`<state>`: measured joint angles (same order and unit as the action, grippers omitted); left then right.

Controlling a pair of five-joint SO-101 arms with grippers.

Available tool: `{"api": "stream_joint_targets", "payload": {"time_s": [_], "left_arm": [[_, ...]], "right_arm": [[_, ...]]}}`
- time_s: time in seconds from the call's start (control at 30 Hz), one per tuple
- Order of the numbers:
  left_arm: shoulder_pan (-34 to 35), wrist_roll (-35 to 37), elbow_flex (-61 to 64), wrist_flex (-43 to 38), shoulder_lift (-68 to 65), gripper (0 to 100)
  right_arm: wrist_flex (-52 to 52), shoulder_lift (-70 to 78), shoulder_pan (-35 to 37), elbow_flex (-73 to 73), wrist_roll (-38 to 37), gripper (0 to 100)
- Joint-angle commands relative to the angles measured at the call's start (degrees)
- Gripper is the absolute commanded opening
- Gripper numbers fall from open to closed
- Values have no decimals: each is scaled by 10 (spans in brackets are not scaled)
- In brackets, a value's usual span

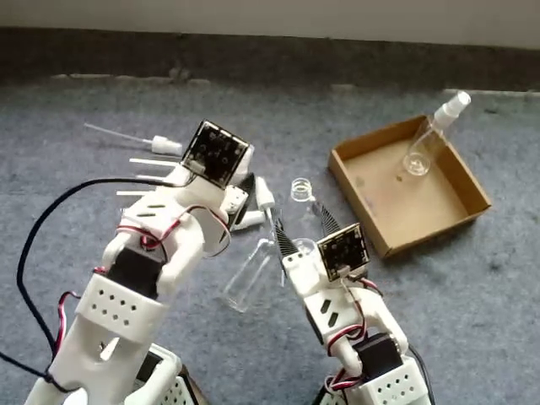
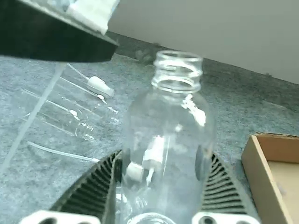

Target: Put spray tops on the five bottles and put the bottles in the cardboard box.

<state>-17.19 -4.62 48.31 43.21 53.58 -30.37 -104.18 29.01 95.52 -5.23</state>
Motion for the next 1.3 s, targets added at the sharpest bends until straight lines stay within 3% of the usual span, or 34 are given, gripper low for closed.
{"api": "stream_joint_targets", "payload": {"time_s": [0.0, 0.33, 0.5, 0.77, 0.97, 1.27], "left_arm": [[-3, 6, 16, -57, 93, 66], [-7, 9, 17, -149, 191, 66], [-2, 113, 16, -238, 191, 66], [-7, 129, 16, -334, 191, 66], [-26, 241, -35, -302, 189, 66], [-47, 244, -70, -255, 153, 66]], "right_arm": [[19, 0, 21, 44, 0, 131], [20, 0, 71, 65, 0, 131], [19, 0, 71, 65, 0, 131], [16, 0, 70, 65, 0, 131], [16, 0, 70, 65, 0, 131], [15, 0, 70, 65, 0, 131]]}}
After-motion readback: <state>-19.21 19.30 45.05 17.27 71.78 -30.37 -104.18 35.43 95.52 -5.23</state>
